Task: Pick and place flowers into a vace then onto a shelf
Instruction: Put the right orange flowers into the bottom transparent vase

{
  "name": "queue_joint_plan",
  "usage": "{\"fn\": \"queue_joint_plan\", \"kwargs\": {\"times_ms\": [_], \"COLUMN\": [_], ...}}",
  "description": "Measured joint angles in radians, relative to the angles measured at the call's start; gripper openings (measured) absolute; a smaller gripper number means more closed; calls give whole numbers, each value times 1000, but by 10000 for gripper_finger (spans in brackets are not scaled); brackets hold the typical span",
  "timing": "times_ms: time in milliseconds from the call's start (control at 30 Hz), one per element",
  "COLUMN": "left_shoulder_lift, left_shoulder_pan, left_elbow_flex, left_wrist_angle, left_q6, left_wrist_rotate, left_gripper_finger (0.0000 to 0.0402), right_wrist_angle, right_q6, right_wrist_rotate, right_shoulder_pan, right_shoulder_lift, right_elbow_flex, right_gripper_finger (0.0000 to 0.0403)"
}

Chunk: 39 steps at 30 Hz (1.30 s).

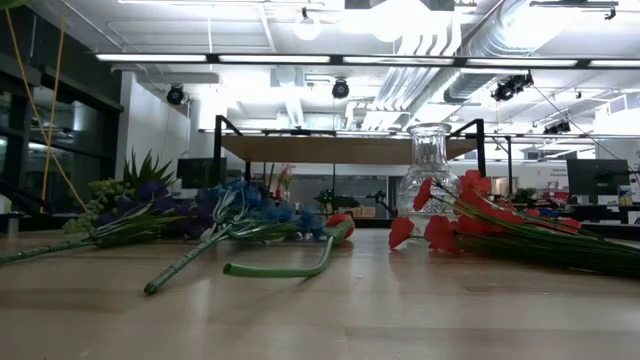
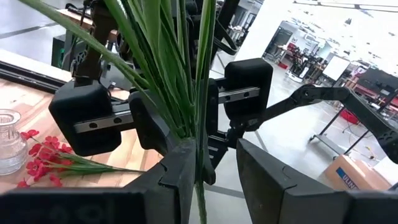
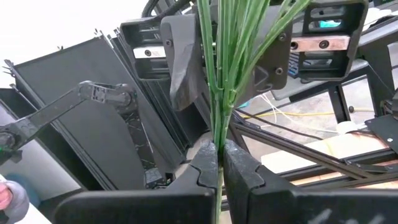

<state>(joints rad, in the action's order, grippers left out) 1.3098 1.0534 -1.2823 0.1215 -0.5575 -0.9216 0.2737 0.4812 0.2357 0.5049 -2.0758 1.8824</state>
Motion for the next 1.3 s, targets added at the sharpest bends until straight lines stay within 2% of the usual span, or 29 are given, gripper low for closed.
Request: {"fn": "queue_joint_plan", "kwargs": {"times_ms": [400,667,833,967,1133,1300], "left_shoulder_lift": [0,1,1,1,0,0], "left_shoulder_pan": [-46,-99,-100,-98,-98,-98], "left_elbow_flex": [0,0,0,0,0,0], "left_wrist_angle": [56,62,67,65,62,60], "left_q6": [-33,-50,-49,-49,-30,-26], "left_wrist_rotate": [26,155,155,155,180,192], "left_gripper_finger": [152,152,150,119,38,36], "right_wrist_angle": [4,0,-1,-2,-6,-8], "right_q6": [4,-3,-10,-10,-10,22], "right_wrist_rotate": [-1,4,5,8,7,5], "right_shoulder_pan": [5,8,8,8,8,8], "right_shoulder_lift": [2,2,2,2,2,2], "right_elbow_flex": [0,0,0,0,0,0], "right_gripper_finger": [0,0,0,0,1,15]}}
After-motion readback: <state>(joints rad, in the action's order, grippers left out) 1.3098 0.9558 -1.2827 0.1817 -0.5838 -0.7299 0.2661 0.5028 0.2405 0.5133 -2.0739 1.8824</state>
